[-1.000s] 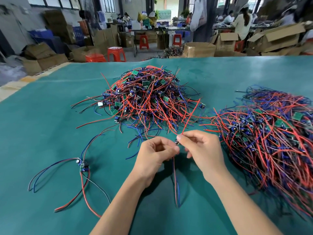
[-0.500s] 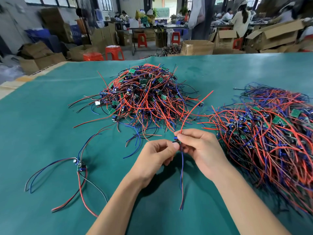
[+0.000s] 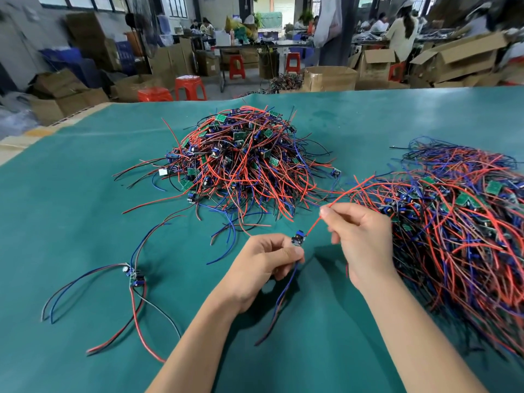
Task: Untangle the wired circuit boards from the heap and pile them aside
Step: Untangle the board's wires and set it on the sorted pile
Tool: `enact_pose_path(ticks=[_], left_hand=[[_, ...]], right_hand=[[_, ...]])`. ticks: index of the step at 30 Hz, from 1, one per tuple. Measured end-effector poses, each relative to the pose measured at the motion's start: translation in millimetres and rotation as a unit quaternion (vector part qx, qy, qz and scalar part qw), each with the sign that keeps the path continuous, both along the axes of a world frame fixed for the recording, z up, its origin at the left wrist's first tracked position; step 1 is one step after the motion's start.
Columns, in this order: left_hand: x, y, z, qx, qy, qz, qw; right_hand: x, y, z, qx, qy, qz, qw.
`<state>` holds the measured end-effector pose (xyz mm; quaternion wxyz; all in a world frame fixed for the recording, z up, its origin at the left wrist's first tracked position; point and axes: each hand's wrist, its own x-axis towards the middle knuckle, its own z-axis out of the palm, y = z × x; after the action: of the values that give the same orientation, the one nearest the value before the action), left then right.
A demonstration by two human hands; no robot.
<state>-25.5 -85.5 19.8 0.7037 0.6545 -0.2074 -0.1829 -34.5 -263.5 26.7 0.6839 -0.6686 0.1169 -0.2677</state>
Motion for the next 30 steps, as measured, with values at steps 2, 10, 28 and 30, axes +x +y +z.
enact_pose_path(ticks=[2,10,28,30], left_hand=[[-1,0,0,0.003,-0.003,-0.005,1.0],[4,-1,-3,-0.06,0.037,0.101,0.992],[0,0,0,0.018,-0.025,-0.032,0.999],[0,0,-2,0.028,-0.029,-0.03,0.999]], right_hand=[[2,-8,1,0.042,-0.032,-0.068,0.996],[-3,8,0,0.095,0.044,-0.005,0.994],[-22,-1,46,-0.123,-0.037,0.01,0.992],[-24,-15,67,-0.13,-0.049,-0.015,0.99]])
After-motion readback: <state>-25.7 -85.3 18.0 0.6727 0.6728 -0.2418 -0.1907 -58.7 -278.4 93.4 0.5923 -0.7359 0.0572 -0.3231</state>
